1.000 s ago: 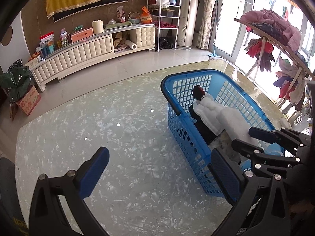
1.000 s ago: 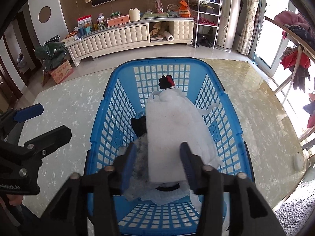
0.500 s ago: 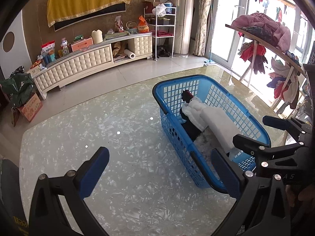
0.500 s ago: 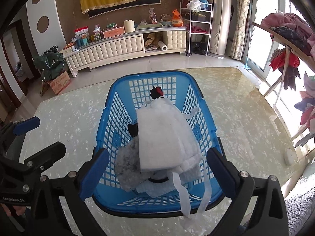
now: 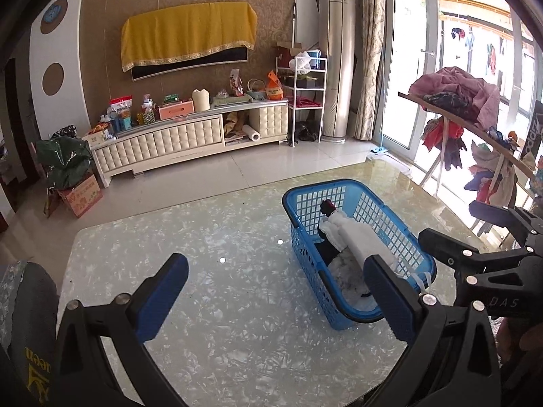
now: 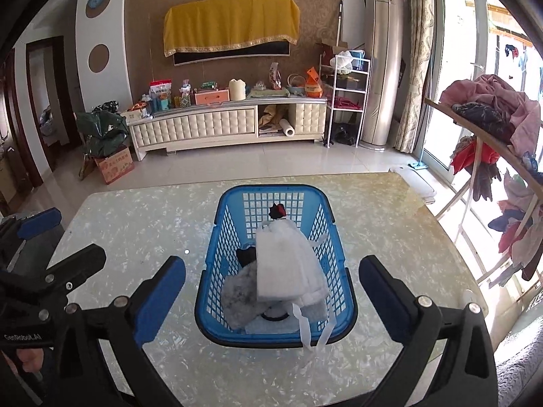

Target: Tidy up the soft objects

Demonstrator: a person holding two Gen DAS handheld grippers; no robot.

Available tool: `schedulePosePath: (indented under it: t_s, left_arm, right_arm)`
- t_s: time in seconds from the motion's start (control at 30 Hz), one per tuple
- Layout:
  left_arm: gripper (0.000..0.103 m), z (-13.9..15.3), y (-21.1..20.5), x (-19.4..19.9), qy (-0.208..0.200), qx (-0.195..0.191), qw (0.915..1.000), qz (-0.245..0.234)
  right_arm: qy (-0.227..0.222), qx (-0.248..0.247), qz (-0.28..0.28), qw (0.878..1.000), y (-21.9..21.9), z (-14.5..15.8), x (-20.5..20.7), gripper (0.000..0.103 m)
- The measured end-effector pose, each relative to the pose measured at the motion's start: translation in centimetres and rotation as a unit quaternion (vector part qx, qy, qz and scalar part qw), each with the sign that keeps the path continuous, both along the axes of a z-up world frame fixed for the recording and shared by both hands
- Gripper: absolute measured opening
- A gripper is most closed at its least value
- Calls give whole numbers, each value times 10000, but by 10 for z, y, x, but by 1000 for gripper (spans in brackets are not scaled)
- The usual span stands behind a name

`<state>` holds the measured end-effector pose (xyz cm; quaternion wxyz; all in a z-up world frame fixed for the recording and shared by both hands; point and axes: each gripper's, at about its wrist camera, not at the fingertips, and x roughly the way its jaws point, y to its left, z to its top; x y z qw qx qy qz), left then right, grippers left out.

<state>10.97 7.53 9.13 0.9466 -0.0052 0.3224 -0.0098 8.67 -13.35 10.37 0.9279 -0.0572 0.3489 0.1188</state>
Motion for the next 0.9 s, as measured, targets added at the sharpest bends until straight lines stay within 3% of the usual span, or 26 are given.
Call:
schedulePosePath:
  t_s: [0.33,0.9]
  left_arm:
    - [103,24,1,-30,-355,-68,9993,123]
    - [102,42,9,-63,-563,-178,9978,311]
  right_arm:
    - [-390,22,121,9992,6,22,-22,102]
    - [-596,151,296,9977,15,25,-43,102]
